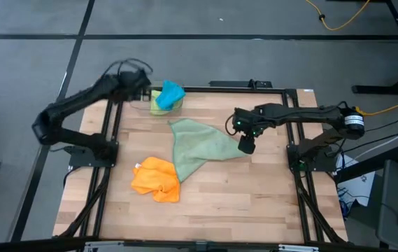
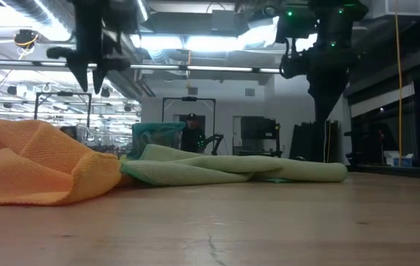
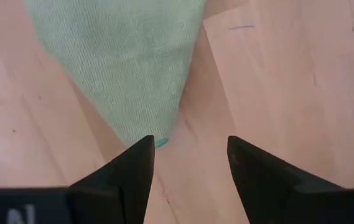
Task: Fold microfiber towels
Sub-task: Adjust the transparent bin
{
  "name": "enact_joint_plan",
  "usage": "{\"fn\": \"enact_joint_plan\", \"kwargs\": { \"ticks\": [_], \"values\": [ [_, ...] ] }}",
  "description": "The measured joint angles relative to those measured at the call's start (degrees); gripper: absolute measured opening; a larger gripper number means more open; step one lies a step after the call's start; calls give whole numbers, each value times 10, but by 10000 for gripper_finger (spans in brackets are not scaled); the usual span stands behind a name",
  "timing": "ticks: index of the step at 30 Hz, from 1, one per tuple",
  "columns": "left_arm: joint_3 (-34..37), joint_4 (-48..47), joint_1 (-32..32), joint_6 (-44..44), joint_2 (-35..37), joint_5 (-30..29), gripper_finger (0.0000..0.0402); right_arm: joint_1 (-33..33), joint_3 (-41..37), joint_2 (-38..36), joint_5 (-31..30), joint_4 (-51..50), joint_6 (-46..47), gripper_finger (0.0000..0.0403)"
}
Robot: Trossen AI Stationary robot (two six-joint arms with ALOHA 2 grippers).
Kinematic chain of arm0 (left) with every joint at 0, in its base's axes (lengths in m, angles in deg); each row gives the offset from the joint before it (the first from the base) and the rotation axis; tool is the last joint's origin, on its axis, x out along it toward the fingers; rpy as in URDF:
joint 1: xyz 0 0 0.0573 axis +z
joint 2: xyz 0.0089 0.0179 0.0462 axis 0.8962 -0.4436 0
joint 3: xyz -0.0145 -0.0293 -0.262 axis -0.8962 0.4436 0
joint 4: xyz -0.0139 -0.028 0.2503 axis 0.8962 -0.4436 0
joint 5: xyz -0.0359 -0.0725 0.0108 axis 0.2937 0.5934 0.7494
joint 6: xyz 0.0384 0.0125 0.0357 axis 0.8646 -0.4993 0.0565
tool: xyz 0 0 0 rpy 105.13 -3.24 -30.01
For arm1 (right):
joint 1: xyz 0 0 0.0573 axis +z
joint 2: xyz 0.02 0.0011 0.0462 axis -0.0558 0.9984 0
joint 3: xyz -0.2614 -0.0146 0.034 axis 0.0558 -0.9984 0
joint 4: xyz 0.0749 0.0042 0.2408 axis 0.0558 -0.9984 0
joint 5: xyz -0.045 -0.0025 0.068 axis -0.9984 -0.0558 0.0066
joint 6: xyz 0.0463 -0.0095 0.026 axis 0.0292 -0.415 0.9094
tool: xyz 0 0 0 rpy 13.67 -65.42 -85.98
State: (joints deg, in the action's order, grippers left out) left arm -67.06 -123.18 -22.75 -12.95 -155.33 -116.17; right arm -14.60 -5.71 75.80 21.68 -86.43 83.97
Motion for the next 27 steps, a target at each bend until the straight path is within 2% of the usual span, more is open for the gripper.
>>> {"fn": "enact_joint_plan", "kwargs": {
  "ticks": [3,7,11,14,17,20,22,27],
  "values": [
    [-33,-1,67,53,-69,6,126,0,-1,2,0,1,-1,205],
    [-88,-26,110,105,-173,0,126,0,-1,1,0,15,-2,205],
    [-145,-100,146,106,-272,-42,126,0,-1,1,0,23,-12,205],
    [-174,-149,169,72,-326,-60,126,0,-1,1,0,23,-32,205],
    [-176,-140,179,63,-369,-33,126,0,-1,1,0,23,-46,205],
    [-178,-122,175,95,-398,2,125,0,-1,1,0,22,-46,205],
    [-180,-105,172,113,-404,46,125,0,-1,1,0,22,-47,205],
    [-189,-111,141,121,-396,83,121,0,-1,2,0,22,-47,205]
  ]
}}
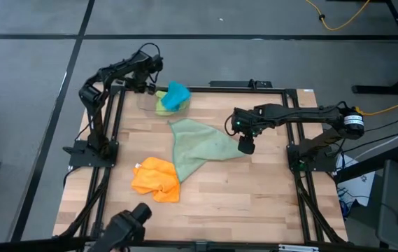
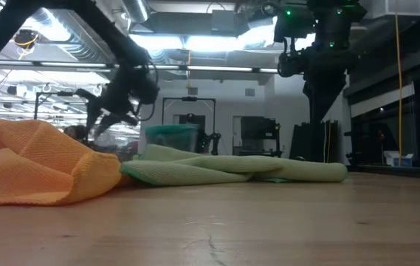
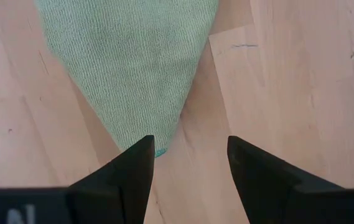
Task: Fold microfiber towels
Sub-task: Adjust the transparent bin
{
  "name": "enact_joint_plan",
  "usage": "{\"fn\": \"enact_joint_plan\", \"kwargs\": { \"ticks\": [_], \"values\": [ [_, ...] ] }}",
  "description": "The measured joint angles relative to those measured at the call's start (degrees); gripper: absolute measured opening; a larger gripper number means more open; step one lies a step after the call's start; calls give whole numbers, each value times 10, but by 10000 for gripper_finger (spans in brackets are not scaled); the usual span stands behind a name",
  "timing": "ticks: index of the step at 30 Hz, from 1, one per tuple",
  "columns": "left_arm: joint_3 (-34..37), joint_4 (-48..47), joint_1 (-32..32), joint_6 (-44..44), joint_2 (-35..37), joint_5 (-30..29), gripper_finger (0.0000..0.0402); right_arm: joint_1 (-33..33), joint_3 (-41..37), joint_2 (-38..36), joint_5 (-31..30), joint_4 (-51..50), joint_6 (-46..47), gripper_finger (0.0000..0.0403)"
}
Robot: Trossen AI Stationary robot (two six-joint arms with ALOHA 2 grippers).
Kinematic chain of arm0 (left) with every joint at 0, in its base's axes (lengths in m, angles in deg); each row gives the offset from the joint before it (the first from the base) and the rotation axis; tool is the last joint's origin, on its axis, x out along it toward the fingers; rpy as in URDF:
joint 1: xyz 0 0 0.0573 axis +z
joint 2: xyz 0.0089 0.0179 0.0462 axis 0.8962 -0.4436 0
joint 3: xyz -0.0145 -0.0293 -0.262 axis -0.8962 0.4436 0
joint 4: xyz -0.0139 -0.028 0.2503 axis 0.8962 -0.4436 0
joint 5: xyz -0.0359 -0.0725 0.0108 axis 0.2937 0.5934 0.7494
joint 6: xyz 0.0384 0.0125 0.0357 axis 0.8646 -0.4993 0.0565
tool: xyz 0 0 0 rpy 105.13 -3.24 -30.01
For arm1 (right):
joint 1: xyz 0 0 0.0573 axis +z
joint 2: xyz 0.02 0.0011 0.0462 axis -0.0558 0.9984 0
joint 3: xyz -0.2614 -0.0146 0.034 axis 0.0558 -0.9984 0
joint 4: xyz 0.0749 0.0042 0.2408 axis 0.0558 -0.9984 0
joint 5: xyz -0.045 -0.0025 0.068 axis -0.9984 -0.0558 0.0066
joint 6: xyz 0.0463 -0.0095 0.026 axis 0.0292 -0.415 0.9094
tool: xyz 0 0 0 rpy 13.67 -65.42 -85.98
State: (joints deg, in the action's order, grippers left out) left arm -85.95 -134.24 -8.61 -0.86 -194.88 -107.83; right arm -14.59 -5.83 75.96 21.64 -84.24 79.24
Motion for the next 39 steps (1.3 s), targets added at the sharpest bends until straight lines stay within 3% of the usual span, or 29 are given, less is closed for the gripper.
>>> {"fn": "enact_joint_plan", "kwargs": {
  "ticks": [11,14,18,25,29,35,39],
  "values": [
    [-9,61,-124,71,37,158,98,0,-87,0,0,6,2,205],
    [-9,61,-160,106,37,194,98,0,-109,1,-35,8,1,205],
    [-11,53,-194,127,45,215,98,0,-101,1,-183,12,1,205],
    [-71,17,-226,157,79,245,98,0,-74,1,-556,160,34,205],
    [-114,26,-245,205,106,255,98,0,-74,0,-651,223,39,205],
    [-124,64,-274,229,144,229,101,-7,-74,0,-572,299,33,205],
    [-124,65,-291,304,157,207,99,-37,-59,1,-347,379,-116,205]
  ]
}}
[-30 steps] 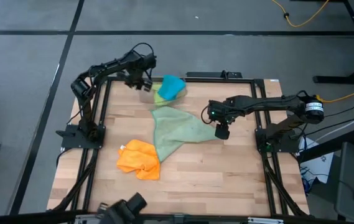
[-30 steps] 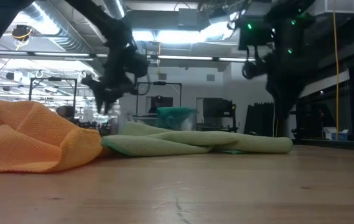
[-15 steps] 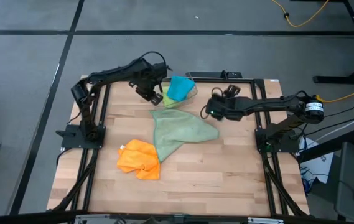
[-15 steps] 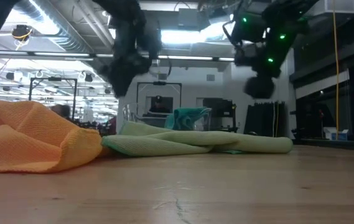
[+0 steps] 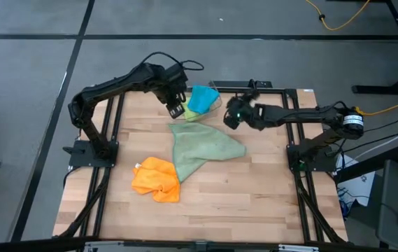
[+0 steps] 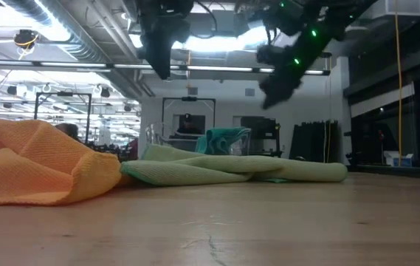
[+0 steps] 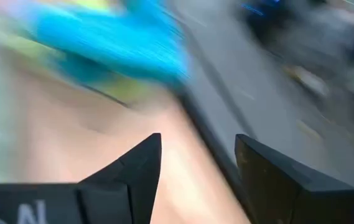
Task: Fold microfiber towels
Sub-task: Adjust the transparent bin
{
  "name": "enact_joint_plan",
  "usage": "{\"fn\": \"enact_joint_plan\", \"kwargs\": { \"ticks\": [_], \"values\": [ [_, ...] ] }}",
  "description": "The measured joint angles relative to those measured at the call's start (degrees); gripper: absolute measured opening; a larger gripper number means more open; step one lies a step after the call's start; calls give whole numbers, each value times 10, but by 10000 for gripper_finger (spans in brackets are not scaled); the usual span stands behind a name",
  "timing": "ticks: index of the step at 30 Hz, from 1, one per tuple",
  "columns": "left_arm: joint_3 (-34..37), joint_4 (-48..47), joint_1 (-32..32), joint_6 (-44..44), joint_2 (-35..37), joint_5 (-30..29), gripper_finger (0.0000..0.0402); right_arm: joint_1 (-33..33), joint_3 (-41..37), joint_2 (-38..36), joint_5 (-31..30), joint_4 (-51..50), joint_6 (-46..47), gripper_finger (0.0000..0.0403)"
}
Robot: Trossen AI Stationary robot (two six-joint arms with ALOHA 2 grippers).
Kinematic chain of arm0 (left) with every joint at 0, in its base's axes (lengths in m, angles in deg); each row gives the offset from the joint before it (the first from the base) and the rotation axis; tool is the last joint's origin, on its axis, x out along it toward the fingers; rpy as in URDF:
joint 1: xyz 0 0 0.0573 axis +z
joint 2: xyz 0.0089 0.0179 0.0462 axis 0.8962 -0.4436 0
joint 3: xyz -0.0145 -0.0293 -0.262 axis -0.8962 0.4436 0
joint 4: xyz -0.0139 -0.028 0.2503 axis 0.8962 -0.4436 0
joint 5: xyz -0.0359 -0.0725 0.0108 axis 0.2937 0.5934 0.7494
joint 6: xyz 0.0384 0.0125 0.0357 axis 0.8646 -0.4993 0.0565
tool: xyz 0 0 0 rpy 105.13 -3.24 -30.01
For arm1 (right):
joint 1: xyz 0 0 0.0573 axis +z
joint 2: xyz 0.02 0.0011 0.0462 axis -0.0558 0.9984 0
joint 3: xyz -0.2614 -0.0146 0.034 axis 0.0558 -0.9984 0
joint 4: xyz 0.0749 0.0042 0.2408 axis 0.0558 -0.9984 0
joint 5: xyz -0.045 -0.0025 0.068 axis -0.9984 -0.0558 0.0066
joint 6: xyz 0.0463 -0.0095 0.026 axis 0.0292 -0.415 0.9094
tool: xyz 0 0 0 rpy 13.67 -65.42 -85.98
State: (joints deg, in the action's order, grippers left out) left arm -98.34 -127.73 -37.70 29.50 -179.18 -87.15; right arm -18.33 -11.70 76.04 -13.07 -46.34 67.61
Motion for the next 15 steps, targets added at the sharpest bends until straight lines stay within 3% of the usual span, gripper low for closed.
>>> {"fn": "enact_joint_plan", "kwargs": {
  "ticks": [3,6,9,15],
  "values": [
    [0,-5,-8,34,1,-2,100,-26,43,4,143,21,-74,205],
    [0,-9,-7,50,6,-3,101,-43,91,21,210,-9,-169,205],
    [0,-18,-2,73,4,-3,98,-43,133,61,219,-64,-270,205],
    [0,-26,10,77,5,-3,97,-48,222,164,223,-120,-288,205]
  ]
}}
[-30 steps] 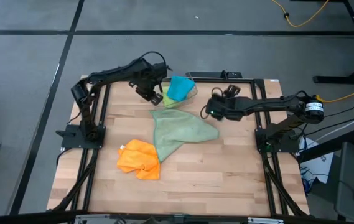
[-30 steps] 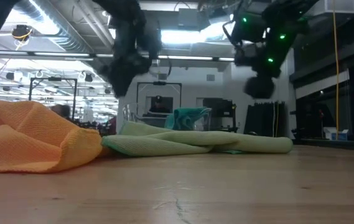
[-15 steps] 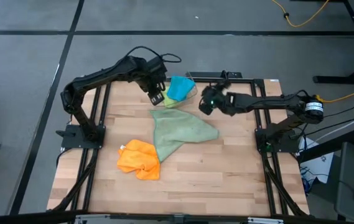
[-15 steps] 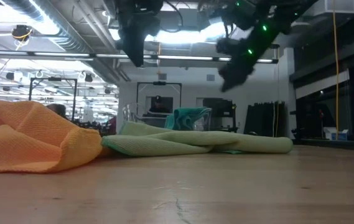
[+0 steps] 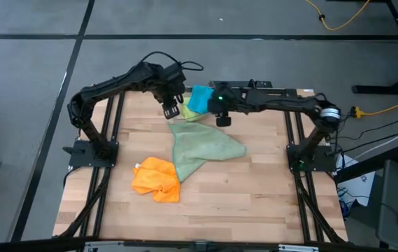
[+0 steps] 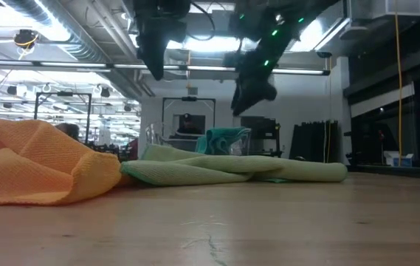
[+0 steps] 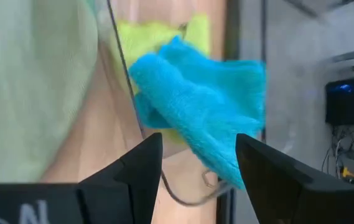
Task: Fold microfiber towels
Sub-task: Adjust the transparent bin
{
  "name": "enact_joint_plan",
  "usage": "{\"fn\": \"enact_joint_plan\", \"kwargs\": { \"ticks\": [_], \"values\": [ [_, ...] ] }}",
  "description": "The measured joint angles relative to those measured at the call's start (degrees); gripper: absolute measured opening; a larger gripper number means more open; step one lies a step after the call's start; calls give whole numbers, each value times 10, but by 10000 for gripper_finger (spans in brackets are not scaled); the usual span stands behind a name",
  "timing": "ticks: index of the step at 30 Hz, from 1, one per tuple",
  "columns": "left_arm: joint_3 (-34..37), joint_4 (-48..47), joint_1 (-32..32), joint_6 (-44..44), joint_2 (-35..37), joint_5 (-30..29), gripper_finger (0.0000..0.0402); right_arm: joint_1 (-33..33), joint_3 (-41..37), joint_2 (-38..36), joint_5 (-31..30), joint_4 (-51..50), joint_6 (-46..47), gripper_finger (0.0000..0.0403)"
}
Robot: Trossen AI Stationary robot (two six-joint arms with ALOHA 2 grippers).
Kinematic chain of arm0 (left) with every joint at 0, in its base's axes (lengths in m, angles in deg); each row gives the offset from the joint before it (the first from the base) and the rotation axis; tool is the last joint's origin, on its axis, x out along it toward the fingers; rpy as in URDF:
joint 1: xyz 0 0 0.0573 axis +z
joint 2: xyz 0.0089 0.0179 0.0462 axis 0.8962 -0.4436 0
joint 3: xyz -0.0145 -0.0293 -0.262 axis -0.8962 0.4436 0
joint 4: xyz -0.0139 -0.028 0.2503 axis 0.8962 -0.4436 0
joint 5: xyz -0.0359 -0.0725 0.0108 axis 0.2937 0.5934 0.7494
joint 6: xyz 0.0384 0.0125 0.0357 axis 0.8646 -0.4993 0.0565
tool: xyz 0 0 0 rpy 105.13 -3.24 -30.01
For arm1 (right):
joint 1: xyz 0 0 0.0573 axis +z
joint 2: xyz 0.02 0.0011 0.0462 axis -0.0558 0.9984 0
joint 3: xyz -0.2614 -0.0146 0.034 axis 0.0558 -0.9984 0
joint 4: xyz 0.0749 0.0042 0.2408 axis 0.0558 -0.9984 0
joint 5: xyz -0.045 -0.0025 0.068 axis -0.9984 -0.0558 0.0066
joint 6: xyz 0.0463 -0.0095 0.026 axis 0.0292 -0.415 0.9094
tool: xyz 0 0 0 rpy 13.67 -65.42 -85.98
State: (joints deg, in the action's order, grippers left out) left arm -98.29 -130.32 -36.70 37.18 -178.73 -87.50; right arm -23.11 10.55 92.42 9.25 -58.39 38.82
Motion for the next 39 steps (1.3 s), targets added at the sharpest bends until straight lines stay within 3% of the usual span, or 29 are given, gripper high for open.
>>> {"fn": "enact_joint_plan", "kwargs": {
  "ticks": [7,11,14,18,21,26,39],
  "values": [
    [0,-81,16,13,0,1,97,-27,81,92,-12,-29,-47,205],
    [0,-104,29,12,0,1,97,-53,123,92,28,-49,-4,205],
    [0,-102,40,15,0,1,97,-76,165,89,45,-87,92,205],
    [0,-91,52,15,0,0,97,-123,194,92,35,-139,310,205],
    [0,-87,59,15,0,0,97,-152,194,94,32,-162,373,205],
    [0,-84,65,16,0,0,97,-170,194,104,111,-182,408,205],
    [0,-60,64,26,0,1,97,-173,193,141,170,-181,439,205]
  ]
}}
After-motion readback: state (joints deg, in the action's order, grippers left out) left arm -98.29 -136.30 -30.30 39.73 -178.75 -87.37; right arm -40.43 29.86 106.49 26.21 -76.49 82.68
